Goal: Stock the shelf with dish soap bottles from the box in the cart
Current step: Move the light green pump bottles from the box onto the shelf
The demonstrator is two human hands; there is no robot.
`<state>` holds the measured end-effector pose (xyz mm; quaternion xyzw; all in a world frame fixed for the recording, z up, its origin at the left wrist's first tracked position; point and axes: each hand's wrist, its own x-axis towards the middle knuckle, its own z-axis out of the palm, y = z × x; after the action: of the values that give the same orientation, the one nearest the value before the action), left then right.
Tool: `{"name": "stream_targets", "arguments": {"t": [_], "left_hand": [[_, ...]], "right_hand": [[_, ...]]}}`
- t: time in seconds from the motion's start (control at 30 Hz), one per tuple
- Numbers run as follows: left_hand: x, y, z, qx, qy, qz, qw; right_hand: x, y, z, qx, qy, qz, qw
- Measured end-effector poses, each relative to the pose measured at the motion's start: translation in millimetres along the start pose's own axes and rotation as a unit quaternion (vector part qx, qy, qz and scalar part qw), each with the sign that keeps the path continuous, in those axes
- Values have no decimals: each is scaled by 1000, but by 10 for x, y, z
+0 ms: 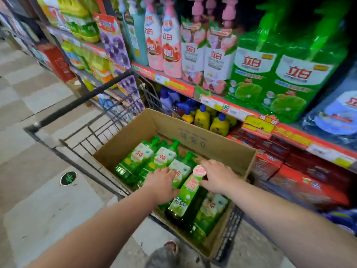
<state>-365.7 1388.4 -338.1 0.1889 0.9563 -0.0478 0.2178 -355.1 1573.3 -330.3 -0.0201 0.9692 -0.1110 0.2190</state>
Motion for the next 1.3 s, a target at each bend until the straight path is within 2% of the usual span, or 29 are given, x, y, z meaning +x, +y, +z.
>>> {"name": "stream_targets", "arguments": {"t": [0.13, 0.27, 0.5, 0.67, 0.87, 1.0, 1.2, 1.3], "left_hand": [[350, -29, 154, -29, -73, 17, 997], [636, -63, 313, -123, -131, 18, 984], [948, -170, 599, -262, -219, -3, 940], [1104, -181, 745, -298, -249, -8, 922], [1191, -165, 920, -312, -272, -15, 910], [1206, -181, 954, -319, -262, -4, 911], [1196, -217, 995, -342, -247, -6, 907], [1190, -234, 1009, -346, -247, -13, 905]], "right_hand": [[117, 106, 176, 27, -17, 61, 998], [316, 125, 386, 93, -42, 121, 987], [672, 29, 788, 248, -65, 239, 937], [881, 40, 1018, 359, -50, 341, 867], [987, 75, 1222, 471, -43, 414, 777], [1027, 67, 1301, 515, -20, 441, 735], [1048, 56, 1377, 618, 11, 442, 650], [1033, 48, 1410, 639, 39, 439, 630]]}}
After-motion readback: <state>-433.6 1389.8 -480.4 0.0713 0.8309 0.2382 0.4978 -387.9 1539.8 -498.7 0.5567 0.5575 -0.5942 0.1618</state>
